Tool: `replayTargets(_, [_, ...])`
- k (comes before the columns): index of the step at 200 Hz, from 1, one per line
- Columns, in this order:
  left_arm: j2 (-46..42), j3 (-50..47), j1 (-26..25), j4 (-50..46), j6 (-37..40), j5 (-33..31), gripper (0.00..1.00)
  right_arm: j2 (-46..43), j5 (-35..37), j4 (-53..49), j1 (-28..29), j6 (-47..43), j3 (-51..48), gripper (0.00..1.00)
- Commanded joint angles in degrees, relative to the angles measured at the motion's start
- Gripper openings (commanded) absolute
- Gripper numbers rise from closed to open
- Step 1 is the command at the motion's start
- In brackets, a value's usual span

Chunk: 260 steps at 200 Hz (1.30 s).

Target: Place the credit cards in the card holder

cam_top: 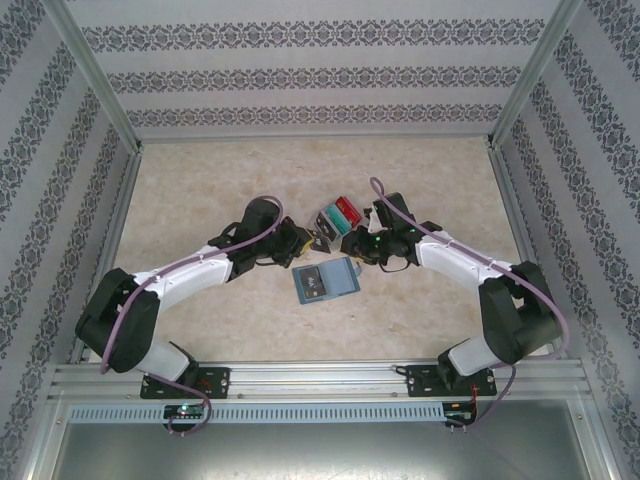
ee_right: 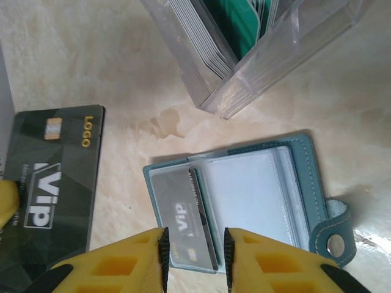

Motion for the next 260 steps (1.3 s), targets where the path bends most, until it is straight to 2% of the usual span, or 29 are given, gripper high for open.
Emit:
replayTargets(1, [-1.22,-1.88,-0.58,2.67,-2.49,-1.51,0.0,-2.86,4.09,-0.51,-0.02,-0.48,-0.02,0.32])
replayTargets(24, [0.04,-3.54,-0.49,13.52,2.31,1.23,0.0,-6.96,3.52,3.66,-1.7,2.83,-1.74,0.36])
replayTargets(55, [3.17,-2.76,-0.23,28.1,5.54,8.22,0.0,-10.29,-1.71,11.6,-3.83,8.19,-2.92,0.51])
replayTargets(79, [5.01,-0.63,-0.23,32.56,6.59,10.97,0.0,-8.92,-5.95,13.7,-3.99,11.01,-0.51,0.53])
replayTargets(121, [5.67,0.14,-0.23,36.44,6.93,11.97,0.0,-7.16,-7.79,16.48,-4.12,14.22,0.88,0.49])
replayTargets(167, [5.93,0.04,-0.23,41.33,5.79,13.35,0.0,-4.42,-13.24,26.26,-4.17,19.5,-0.06,0.43])
replayTargets(182, [6.35,-0.35,-0.23,44.2,4.51,13.44,0.02,-4.78,-12.07,26.25,-4.42,19.82,-0.3,0.37])
replayTargets(229, [9.13,-0.41,-0.21,55.66,-1.54,14.78,0.04,-5.77,-9.45,25.4,-6.16,19.99,-1.62,0.37])
replayTargets(260, [8.86,-1.19,-0.23,56.99,-2.35,13.89,0.04,-7.66,-7.48,25.59,-6.96,20.38,-2.8,0.36])
